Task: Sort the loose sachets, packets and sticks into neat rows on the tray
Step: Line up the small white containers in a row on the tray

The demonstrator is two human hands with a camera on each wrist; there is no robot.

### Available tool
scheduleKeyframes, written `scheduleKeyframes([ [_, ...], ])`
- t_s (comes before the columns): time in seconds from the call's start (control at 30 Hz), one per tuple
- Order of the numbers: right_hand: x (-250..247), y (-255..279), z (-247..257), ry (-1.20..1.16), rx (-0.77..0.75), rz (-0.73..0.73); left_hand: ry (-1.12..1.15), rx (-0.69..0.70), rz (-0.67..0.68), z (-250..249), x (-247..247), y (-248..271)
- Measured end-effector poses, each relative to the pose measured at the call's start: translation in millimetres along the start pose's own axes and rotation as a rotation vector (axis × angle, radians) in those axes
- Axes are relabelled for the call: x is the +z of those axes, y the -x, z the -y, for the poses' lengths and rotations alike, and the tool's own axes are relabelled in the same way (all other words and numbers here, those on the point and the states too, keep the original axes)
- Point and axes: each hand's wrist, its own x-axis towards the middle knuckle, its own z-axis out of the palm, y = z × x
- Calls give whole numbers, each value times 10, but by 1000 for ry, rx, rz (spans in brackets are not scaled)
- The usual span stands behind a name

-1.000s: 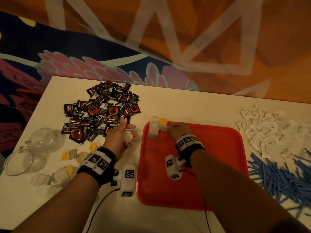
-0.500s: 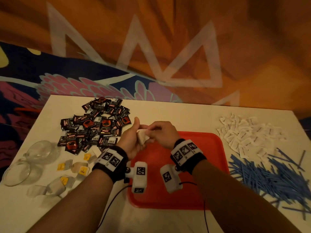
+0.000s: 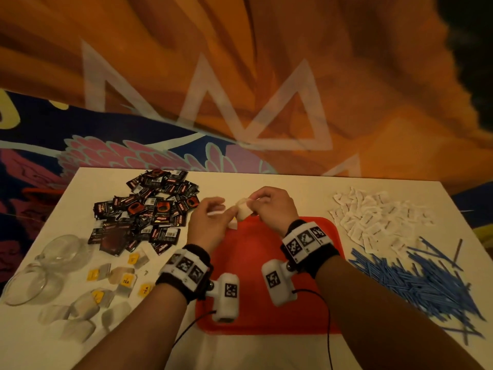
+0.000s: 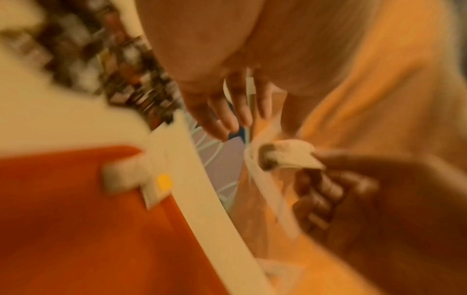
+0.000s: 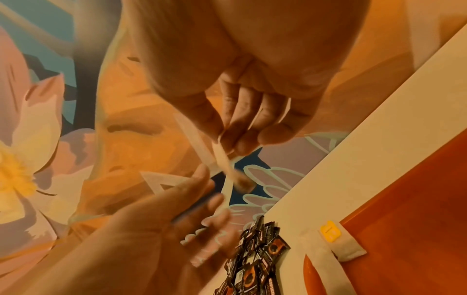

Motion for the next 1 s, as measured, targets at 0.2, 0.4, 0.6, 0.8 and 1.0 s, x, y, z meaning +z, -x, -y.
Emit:
scheduleKeyframes([
  [0.2, 57, 61, 42, -67, 14, 14, -577, 639, 120, -22, 38, 120],
  [0.4, 87, 120, 46, -148, -27, 98, -348, 401, 60, -37, 26, 109],
  [0.6, 53, 116, -67, -214, -54, 128, 31, 109, 119, -64, -49, 22],
  [0.8, 195, 77, -198, -74, -71, 90, 213, 10, 153, -65, -63, -40],
  [1.0, 358, 10, -355, 0, -5, 95, 91, -33, 122, 95, -130, -267],
])
